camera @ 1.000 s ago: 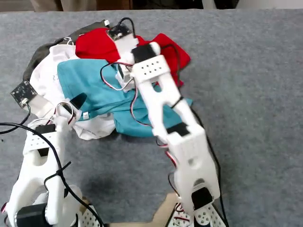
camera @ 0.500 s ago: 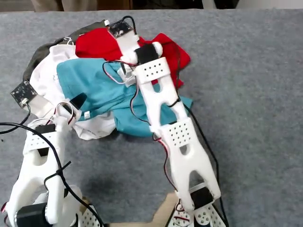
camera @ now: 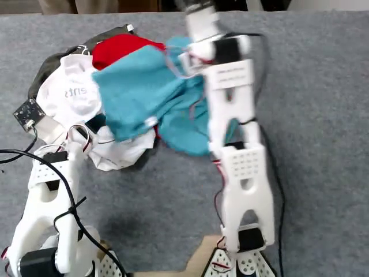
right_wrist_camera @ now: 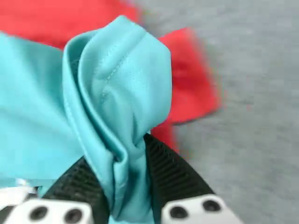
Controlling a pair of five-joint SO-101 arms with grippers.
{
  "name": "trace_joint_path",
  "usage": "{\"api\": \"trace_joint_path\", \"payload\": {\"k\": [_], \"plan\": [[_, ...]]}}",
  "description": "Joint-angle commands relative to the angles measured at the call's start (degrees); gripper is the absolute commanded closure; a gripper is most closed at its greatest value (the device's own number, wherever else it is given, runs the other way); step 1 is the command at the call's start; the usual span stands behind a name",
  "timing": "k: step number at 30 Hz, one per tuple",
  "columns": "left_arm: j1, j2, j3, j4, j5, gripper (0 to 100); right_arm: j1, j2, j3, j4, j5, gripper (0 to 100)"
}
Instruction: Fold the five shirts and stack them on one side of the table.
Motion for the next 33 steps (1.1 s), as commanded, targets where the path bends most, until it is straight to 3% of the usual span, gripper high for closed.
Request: {"api": "trace_joint_path", "payload": {"k": [1,9,14,22,27,33], "plan": [[0.62,0.04,-2.29,-0.44,0.44,63,8.48,-10.51,-2.86,1.76,0.26,99.0],[0.62,0.04,-2.29,-0.44,0.44,63,24.31,-19.91,-2.86,1.76,0.09,99.0],[0.62,0.04,-2.29,-0.18,0.26,63,29.93,-19.82,-1.89,1.85,0.26,99.0],[0.7,-0.13,-2.29,0.44,0.18,63,27.47,-13.49,12.97,1.76,0.35,99.0],[1.76,0.13,-11.16,12.13,-6.51,63,18.68,-1.98,25.89,-5.71,0.44,99.4],[6.42,0.75,-32.44,27.25,-12.66,63,15.08,9.63,24.66,-16.97,0.0,99.5]]}}
